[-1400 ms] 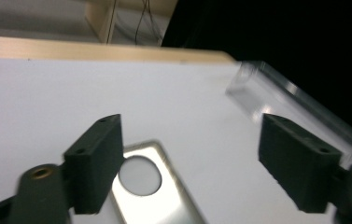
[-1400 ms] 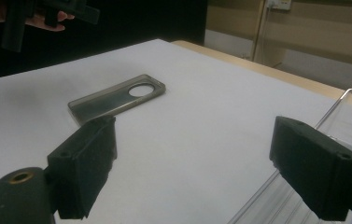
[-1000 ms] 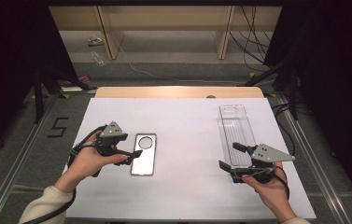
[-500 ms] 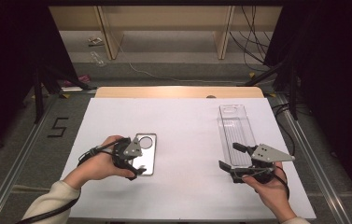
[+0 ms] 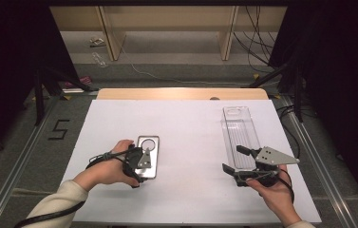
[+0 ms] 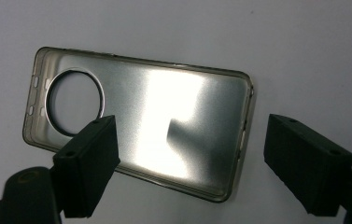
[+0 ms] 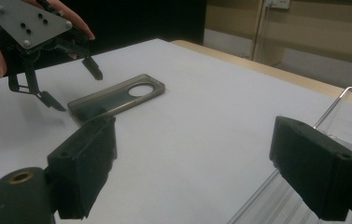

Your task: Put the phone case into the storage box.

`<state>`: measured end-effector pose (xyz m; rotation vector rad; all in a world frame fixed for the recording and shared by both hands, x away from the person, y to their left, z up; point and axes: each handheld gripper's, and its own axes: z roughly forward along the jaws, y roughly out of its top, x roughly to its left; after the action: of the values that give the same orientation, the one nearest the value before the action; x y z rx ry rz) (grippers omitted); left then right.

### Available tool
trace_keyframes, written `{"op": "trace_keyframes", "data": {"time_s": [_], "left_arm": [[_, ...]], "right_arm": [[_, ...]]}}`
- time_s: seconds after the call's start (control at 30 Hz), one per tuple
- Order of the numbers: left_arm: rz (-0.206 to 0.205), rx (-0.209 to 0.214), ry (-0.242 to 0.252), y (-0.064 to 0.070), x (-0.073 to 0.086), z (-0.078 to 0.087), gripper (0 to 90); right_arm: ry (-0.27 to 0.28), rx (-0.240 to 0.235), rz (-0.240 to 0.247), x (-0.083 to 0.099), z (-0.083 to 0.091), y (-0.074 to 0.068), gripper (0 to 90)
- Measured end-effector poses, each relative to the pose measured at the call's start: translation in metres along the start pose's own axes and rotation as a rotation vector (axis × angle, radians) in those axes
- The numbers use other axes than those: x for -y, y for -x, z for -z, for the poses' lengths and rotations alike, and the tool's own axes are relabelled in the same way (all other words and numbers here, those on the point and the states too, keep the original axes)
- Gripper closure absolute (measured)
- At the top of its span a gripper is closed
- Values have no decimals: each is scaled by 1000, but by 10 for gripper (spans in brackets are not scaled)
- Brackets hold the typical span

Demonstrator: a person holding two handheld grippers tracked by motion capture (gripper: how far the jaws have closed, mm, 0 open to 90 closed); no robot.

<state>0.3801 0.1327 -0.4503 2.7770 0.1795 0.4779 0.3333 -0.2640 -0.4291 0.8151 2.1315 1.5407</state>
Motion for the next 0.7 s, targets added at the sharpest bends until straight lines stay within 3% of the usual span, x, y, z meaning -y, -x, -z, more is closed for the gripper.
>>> {"op": "trace_keyframes", "data": {"time_s": [0.17, 0.47, 0.7], "left_arm": [[-49, -1, -19, 3, 1, -6, 220], [-53, 5, -16, 5, 4, -8, 258], [-68, 23, 6, 6, 6, -7, 347]], "right_arm": [[0, -1, 0, 0, 0, 0, 159], [-3, -2, 2, 0, -1, 0, 159], [-3, -2, 2, 1, -1, 0, 158]]}}
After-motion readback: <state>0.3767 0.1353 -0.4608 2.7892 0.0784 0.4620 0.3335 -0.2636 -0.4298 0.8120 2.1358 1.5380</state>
